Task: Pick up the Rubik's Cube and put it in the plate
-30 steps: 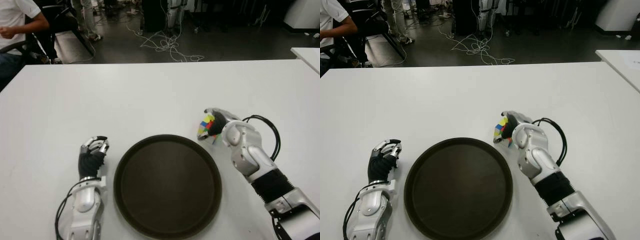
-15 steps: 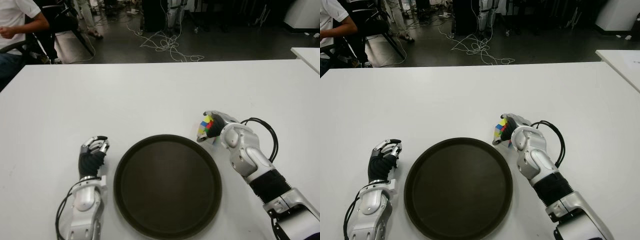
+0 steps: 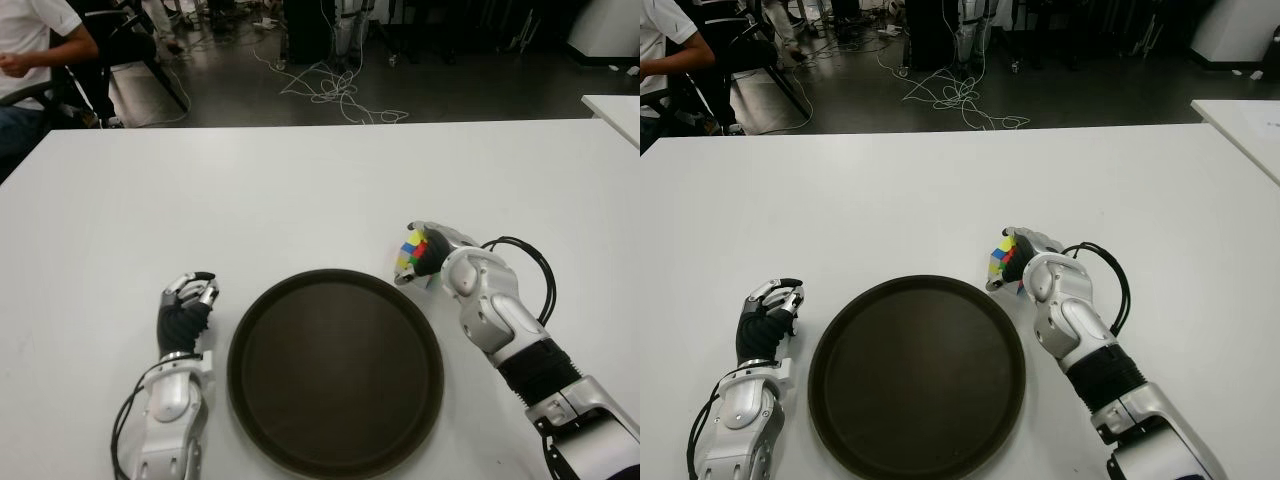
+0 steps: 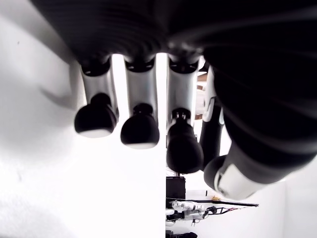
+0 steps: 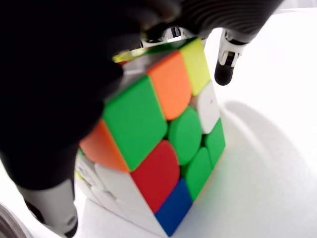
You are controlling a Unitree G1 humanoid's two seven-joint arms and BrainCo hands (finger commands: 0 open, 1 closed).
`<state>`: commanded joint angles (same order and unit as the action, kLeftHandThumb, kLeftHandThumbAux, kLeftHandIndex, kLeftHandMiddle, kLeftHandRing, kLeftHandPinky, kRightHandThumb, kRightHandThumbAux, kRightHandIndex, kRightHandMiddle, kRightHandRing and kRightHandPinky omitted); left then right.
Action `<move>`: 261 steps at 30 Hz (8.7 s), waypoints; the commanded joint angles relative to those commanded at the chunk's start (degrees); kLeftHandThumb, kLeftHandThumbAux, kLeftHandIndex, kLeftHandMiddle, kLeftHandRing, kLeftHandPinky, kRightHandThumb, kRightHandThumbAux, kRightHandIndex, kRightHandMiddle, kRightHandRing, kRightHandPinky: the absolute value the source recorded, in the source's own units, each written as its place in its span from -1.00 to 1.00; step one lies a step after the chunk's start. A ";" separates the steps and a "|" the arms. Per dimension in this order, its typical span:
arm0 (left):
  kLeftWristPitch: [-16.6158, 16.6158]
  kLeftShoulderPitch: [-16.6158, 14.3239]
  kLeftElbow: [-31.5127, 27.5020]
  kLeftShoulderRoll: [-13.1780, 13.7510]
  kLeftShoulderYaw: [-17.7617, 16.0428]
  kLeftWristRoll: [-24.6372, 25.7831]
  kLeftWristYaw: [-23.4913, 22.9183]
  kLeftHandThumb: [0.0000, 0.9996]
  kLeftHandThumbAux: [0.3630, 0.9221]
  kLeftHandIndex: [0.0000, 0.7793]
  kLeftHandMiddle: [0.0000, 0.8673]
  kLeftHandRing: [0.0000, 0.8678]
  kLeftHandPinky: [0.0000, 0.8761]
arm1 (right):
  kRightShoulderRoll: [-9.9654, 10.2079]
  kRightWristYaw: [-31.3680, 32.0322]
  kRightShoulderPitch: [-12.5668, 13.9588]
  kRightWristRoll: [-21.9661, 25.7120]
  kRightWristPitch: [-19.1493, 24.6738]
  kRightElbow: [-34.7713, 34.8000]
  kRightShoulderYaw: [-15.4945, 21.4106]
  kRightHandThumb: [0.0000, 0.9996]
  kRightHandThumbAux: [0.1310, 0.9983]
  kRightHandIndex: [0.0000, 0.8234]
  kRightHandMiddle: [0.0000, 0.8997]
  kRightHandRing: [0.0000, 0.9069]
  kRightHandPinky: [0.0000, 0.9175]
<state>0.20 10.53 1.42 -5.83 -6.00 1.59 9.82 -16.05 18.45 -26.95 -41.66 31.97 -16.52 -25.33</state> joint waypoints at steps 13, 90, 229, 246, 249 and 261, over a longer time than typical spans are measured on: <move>0.66 0.06 0.09 -0.44 -0.34 0.81 -0.59 0.43 0.22 0.14 0.85 0.91 0.89 | -0.15 0.00 -0.85 -0.25 -0.67 -1.96 -0.56 -1.00 0.45 -0.91 -0.85 -0.88 -0.92; 2.79 0.27 1.04 -0.88 -0.68 0.38 -0.91 0.43 0.22 0.14 0.84 0.90 0.89 | 1.86 -13.26 1.46 7.46 -7.55 -2.57 6.50 -1.00 0.58 0.37 0.68 0.76 0.72; 1.28 -1.41 2.62 0.33 -0.50 -0.62 -1.98 0.43 0.22 0.14 0.89 0.93 0.90 | 7.10 -6.28 18.69 18.05 -22.50 35.23 7.91 -0.90 0.68 0.78 0.82 0.85 0.80; -0.45 -1.25 1.54 1.24 0.01 -0.31 -3.08 0.42 0.22 0.14 0.87 0.90 0.87 | 2.95 1.41 18.40 15.39 -20.62 36.57 3.75 -0.93 0.71 0.65 0.75 0.76 0.72; -2.02 -0.96 0.32 1.00 0.20 -0.52 -2.48 0.42 0.22 0.14 0.87 0.90 0.87 | 2.20 2.29 17.55 13.09 -20.53 35.61 1.78 -0.97 0.72 0.64 0.76 0.77 0.73; -3.11 -0.97 -0.11 1.07 0.18 -0.70 -1.65 0.42 0.22 0.14 0.87 0.90 0.86 | 0.02 3.65 16.25 6.03 -20.94 33.41 -1.80 -1.00 0.76 0.63 0.76 0.76 0.69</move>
<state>-2.91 9.56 1.31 -4.76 -5.82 0.89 8.17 -16.03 22.10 -10.70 -35.63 11.03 16.89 -27.13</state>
